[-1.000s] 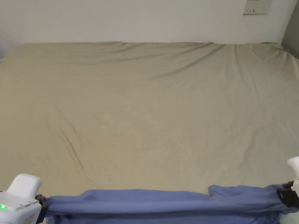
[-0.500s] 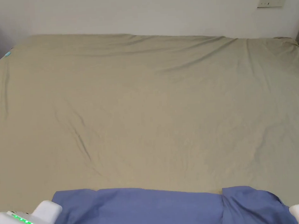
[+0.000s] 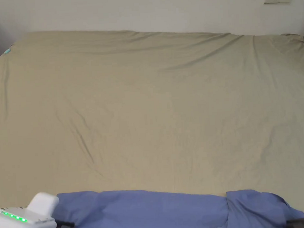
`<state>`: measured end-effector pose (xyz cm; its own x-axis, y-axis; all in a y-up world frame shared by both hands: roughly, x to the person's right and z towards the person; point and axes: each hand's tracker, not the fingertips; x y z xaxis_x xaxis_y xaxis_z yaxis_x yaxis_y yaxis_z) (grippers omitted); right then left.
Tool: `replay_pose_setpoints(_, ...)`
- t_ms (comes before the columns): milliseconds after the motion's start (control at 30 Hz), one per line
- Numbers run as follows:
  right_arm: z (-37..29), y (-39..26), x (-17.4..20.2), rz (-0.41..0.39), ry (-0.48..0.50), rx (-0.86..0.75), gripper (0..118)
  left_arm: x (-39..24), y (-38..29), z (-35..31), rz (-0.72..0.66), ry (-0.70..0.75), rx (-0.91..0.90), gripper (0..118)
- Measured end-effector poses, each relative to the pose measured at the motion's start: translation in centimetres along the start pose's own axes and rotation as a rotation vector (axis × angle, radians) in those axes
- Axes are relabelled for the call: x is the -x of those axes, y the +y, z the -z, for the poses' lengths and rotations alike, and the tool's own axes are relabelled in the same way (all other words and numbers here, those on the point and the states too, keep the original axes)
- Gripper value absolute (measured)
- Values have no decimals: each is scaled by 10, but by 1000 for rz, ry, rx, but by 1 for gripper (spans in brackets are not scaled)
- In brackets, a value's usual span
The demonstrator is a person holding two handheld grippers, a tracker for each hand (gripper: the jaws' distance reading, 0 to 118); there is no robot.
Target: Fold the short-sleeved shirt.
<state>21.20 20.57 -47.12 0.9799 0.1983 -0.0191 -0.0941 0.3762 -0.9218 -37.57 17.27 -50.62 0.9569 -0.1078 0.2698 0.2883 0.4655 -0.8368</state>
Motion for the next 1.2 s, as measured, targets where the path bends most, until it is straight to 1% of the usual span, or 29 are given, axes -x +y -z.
replay_pose_setpoints(33, -21, 8, 3, 22, 13, -68, 109, 3, 8, -12, -54, -3, -73, 109)
replay_pose_setpoints(67, -41, 17, 2, 44, 14, -148, 109, 4, 17, -27, -95, 8, -147, 109)
replay_pose_setpoints(100, -56, 23, 3, 49, 19, -226, 109, 8, 24, -36, -112, 17, -207, 109)
replay_pose_setpoints(167, -97, 36, 13, 44, 30, -419, 109, 6, 41, -70, -138, 53, -386, 109)
replay_pose_setpoints(200, -112, 39, 20, 47, 23, -496, 109, 3, 45, -86, -158, 62, -468, 103)
replay_pose_setpoints(267, -142, 42, 36, 52, 34, -650, 109, -6, 57, -119, -187, 75, -624, 81)
replay_pose_setpoints(300, -151, 43, 44, 48, 35, -689, 108, -11, 61, -128, -180, 95, -664, 73)
replay_pose_setpoints(333, -161, 43, 57, 42, 32, -740, 105, -19, 64, -140, -165, 121, -707, 71)
replay_pose_setpoints(367, -169, 42, 67, 29, 24, -778, 99, -27, 66, -147, -151, 141, -755, 68)
replay_pose_setpoints(433, -178, 42, 88, 13, 5, -839, 56, -42, 67, -159, -126, 171, -805, 46)
replay_pose_setpoints(467, -182, 40, 97, -1, -6, -857, 28, -50, 66, -161, -108, 195, -827, 33)
replay_pose_setpoints(500, -183, 40, 103, -7, -12, -865, 7, -56, 66, -160, -91, 210, -833, 16)
replay_pose_setpoints(533, -184, 38, 109, -12, -6, -867, 7, -62, 64, -159, -75, 216, -834, 6)
replay_pose_setpoints(567, -182, 39, 113, -21, -1, -865, 4, -67, 62, -158, -61, 216, -824, 1)
replay_pose_setpoints(633, -180, 38, 120, -46, 24, -838, 2, -75, 58, -153, -32, 197, -800, 0)
replay_pose_setpoints(733, -170, 35, 122, -82, 22, -822, 1, -81, 51, -142, -4, 149, -736, 0)
replay_pose_setpoints(800, -166, 32, 122, -90, 13, -814, 1, -77, 46, -134, -14, 108, -697, 0)
replay_pose_setpoints(1000, -155, 31, 109, -81, 15, -773, 1, -30, 32, -88, -166, -116, -437, 0)
replay_pose_setpoints(1033, -153, 30, 107, -76, 10, -766, 1, -16, 26, -79, -222, -175, -418, 0)
replay_pose_setpoints(1067, -152, 30, 105, -74, 5, -760, 1, -3, 22, -69, -273, -225, -368, 3)
replay_pose_setpoints(1100, -153, 30, 106, -73, 0, -754, 1, 9, 18, -59, -310, -268, -334, 28)
replay_pose_setpoints(1167, -153, 29, 103, -66, -7, -748, 1, 34, 6, -36, -374, -377, -257, 95)
replay_pose_setpoints(1200, -153, 29, 101, -63, -9, -746, 1, 43, 0, -27, -410, -407, -258, 118)
